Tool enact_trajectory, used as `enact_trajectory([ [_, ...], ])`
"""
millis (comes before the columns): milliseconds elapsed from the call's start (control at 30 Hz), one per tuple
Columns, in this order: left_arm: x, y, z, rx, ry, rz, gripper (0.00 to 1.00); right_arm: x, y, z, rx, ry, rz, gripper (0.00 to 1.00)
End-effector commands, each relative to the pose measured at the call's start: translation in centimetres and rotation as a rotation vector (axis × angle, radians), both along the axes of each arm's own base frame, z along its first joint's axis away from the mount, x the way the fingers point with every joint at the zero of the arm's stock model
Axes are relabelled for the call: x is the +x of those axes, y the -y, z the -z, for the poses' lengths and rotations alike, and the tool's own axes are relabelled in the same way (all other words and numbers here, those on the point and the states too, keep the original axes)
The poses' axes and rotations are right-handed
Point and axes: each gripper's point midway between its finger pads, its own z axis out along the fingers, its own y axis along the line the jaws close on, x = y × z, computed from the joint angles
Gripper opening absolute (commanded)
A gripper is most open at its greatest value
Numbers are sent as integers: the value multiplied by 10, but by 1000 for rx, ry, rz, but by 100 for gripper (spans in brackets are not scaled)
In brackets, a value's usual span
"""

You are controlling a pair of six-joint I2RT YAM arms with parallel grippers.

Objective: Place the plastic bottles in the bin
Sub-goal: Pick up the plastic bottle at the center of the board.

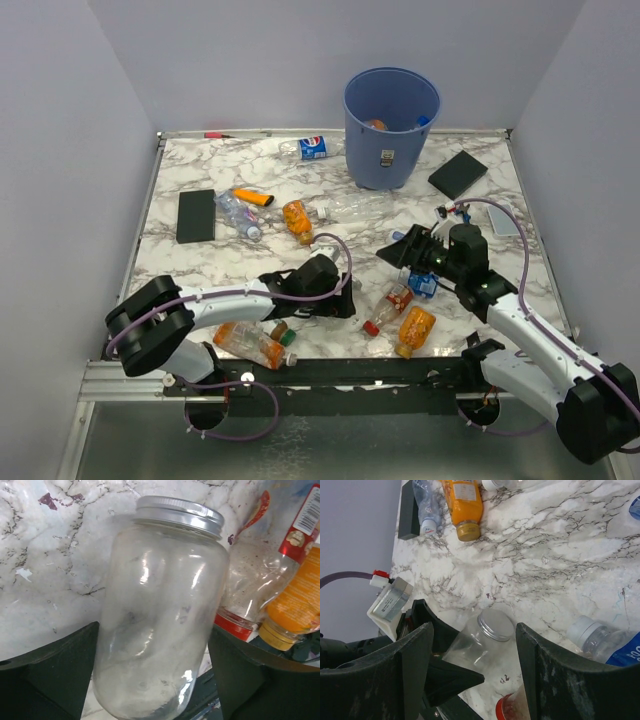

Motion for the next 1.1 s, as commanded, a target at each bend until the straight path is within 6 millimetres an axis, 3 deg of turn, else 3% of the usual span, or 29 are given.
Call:
enact_trajectory([
  [0,10,-7,8,94,58,34,84,-7,1,6,-15,-7,-16,70],
  [300,9,-13,1,113,113,98,66,-8,0,5,-32,-6,-39,72],
  [400,8,-12,-4,108,132,138,53,-5,-4,-4,-32,16,-63,73],
  [467,11,-9,-18,86,176,160,49,-4,-8,-15,-6,22,-77,75],
  [533,18,-4,-46,38,255,175,48,-2,-14,-29,25,33,-95,77],
  [633,31,2,-117,-65,448,188,48,1,-23,-46,54,42,-138,82],
  [767,42,-8,-208,-149,750,221,48,7,-25,-71,33,87,-159,86],
  [867,42,-18,-258,-199,1034,271,48,5,-26,-95,71,187,-171,85],
  [967,50,-28,-288,-203,1257,231,49,4,-23,-122,119,328,-151,84],
  [1067,56,-31,-293,-185,1363,218,49,1,-18,-134,111,366,-134,84],
])
